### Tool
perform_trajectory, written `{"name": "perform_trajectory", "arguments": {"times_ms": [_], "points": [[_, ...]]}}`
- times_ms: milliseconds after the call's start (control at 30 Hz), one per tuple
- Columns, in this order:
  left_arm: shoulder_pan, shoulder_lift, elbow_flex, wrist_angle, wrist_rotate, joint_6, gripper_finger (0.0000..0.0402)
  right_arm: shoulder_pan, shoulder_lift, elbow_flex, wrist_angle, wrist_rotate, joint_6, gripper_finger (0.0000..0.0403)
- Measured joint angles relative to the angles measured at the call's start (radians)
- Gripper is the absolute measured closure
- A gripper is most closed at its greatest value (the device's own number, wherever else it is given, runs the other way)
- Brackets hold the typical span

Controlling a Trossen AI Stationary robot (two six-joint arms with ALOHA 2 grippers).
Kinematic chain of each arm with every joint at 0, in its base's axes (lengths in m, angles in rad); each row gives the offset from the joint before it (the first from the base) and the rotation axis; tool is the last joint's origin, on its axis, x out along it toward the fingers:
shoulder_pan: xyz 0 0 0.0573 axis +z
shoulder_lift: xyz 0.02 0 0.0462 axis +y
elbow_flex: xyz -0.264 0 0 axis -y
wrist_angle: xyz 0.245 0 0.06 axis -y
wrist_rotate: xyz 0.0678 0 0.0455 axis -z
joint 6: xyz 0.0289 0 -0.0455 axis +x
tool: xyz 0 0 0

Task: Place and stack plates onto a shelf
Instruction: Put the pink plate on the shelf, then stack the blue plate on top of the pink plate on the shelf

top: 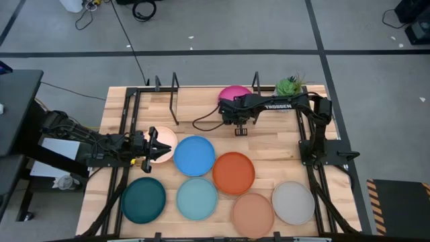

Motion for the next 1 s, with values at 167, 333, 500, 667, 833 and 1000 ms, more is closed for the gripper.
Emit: {"name": "perform_trajectory", "arguments": {"times_ms": [167, 333, 500, 667, 833, 1000], "points": [[0.0, 0.0, 0.0, 0.0, 0.0, 0.001, 0.0347, 0.0, 0.0, 0.0, 0.002, -0.003, 0.0, 0.0367], [0.0, 0.0, 0.0, 0.0, 0.0, 0.002, 0.0347, 0.002, 0.0, 0.0, 0.016, -0.009, 0.0, 0.0363], [0.0, 0.0, 0.0, 0.0, 0.0, 0.003, 0.0347, 0.023, 0.0, 0.001, 0.019, 0.028, 0.001, 0.0339], [0.0, 0.0, 0.0, 0.0, 0.0, 0.023, 0.0347, 0.061, 0.0, 0.054, -0.036, 0.102, 0.024, 0.0304], [0.0, 0.0, 0.0, 0.001, 0.0, 0.036, 0.0347, 0.141, -0.002, 0.094, -0.016, 0.013, 0.019, 0.0277], [0.0, 0.0, 0.0, 0.002, 0.0, 0.037, 0.0347, 0.265, -0.002, 0.054, 0.083, -0.031, -0.075, 0.0271]]}}
